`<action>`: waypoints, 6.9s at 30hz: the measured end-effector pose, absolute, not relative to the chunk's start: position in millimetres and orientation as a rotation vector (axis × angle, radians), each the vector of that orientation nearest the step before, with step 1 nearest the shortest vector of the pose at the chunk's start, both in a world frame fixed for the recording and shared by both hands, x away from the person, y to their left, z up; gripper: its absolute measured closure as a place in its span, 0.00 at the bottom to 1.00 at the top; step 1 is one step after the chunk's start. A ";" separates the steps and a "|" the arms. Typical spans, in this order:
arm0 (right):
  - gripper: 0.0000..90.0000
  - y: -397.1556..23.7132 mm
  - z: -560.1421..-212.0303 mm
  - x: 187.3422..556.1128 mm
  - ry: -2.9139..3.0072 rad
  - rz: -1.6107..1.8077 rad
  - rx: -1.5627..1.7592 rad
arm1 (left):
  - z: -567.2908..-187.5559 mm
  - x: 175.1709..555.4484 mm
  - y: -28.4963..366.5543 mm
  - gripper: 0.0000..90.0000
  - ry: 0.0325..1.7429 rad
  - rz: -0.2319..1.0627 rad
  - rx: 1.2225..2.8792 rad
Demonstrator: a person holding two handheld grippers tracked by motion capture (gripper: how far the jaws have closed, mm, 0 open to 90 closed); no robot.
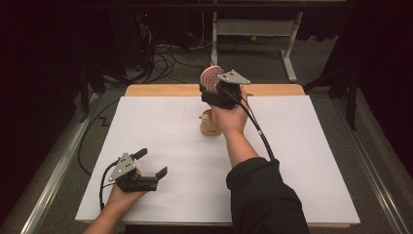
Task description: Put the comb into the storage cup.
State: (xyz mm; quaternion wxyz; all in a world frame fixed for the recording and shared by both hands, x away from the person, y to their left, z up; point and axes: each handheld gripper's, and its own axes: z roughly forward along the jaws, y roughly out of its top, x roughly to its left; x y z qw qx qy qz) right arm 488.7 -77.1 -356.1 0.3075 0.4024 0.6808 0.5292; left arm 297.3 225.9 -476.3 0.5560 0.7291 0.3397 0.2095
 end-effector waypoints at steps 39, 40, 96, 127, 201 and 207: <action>0.23 -79.0 -377.7 485.6 1.826 1.376 1.079 | -477.0 297.9 225.7 0.00 0.804 0.496 1.729; 0.23 -79.2 -378.4 485.8 1.826 1.374 1.080 | -477.0 297.9 225.7 0.00 0.804 0.496 1.730; 0.22 -67.3 -387.6 507.2 1.810 1.363 1.128 | -478.0 297.4 228.2 0.00 0.818 0.484 1.728; 0.22 -58.8 -394.4 524.5 1.803 1.344 1.167 | -478.0 297.2 229.8 0.00 0.822 0.486 1.722; 0.22 -53.5 -400.3 534.7 1.823 1.340 1.194 | -478.8 297.3 229.6 0.00 0.821 0.475 1.722; 0.21 -53.5 -400.2 534.7 1.826 1.335 1.199 | -478.7 297.3 230.0 0.00 0.821 0.474 1.721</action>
